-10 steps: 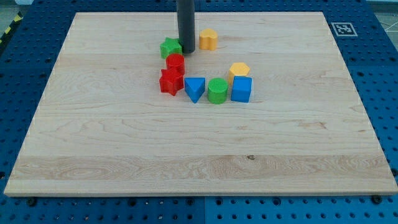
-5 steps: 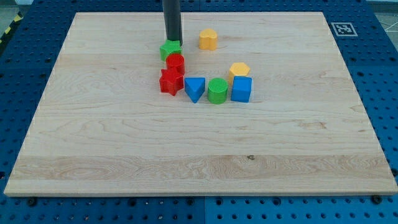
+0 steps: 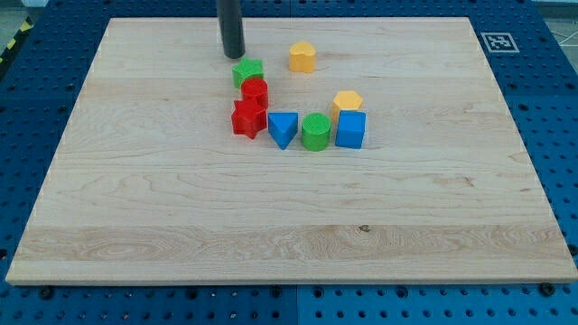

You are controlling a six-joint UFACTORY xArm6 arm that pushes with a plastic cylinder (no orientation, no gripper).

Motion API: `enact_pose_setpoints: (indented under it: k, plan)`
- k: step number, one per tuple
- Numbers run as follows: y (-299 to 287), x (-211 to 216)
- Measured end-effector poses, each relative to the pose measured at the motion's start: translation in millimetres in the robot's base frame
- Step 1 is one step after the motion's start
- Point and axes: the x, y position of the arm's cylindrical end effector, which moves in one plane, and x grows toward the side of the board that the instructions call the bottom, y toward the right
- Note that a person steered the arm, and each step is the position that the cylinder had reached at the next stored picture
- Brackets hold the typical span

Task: Push green star to the red circle

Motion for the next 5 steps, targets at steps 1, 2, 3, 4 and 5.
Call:
enact_pose_setpoints:
  k: [1, 2, 3, 4, 5]
  plan:
    - [-3.3, 8.6]
    - [-3.3, 11.3]
    - [-2.7, 13.9]
    - [2.0, 17.9]
    - [10.3, 20.5]
